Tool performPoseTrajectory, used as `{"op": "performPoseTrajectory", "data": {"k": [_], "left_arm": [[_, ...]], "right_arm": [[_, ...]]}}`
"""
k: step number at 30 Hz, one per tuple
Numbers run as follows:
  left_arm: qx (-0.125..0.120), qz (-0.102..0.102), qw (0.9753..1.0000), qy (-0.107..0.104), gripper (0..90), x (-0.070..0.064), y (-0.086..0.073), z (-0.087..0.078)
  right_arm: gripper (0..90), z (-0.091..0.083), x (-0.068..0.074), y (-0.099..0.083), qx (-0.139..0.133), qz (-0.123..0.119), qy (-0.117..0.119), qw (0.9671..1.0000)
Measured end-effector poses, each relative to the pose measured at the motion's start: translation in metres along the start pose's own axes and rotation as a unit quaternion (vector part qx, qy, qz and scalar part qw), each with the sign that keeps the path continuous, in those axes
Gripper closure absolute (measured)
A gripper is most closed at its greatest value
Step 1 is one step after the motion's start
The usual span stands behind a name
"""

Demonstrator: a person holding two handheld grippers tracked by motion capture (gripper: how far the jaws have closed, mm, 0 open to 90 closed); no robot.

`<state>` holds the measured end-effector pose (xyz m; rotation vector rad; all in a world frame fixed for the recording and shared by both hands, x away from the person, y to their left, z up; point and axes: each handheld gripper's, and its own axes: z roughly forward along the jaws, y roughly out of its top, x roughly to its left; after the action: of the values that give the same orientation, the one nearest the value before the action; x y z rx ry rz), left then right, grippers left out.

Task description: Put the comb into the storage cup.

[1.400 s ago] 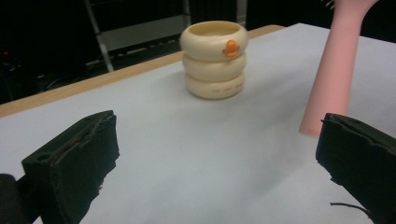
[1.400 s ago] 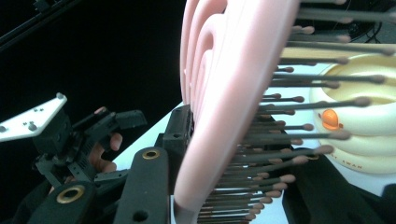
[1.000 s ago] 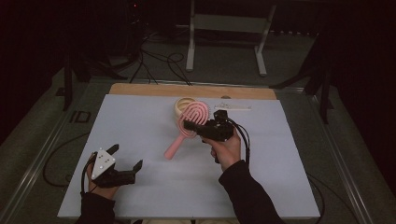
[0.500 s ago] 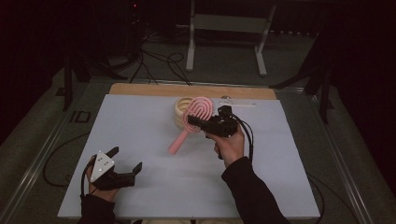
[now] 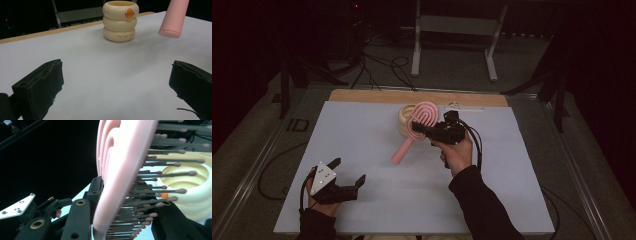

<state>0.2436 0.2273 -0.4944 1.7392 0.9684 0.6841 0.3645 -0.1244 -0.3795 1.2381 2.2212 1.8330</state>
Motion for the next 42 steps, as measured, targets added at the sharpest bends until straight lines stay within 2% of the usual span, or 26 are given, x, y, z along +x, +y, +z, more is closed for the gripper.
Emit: {"op": "performPoseTrajectory", "data": {"k": [14,20,33,42], "left_arm": [[0.003,0.0,1.0,-0.002,0.2,-0.002,0.0,0.003],[0.004,0.0,1.0,-0.003,0.2,-0.003,0.0,0.004],[0.003,0.0,1.0,-0.003,0.2,-0.004,0.0,0.004],[0.003,0.002,1.0,-0.003,0.2,-0.004,0.0,0.004]], "right_arm": [[63.7,-0.001,-0.003,0.005,-0.001,-0.011,-0.008,0.9999],[63.8,-0.001,-0.004,0.007,-0.002,-0.007,-0.004,1.0],[63.8,-0.001,-0.007,0.017,-0.002,-0.01,-0.017,0.9998],[63.8,-0.002,-0.015,0.019,-0.008,0.001,-0.018,0.9998]]}}
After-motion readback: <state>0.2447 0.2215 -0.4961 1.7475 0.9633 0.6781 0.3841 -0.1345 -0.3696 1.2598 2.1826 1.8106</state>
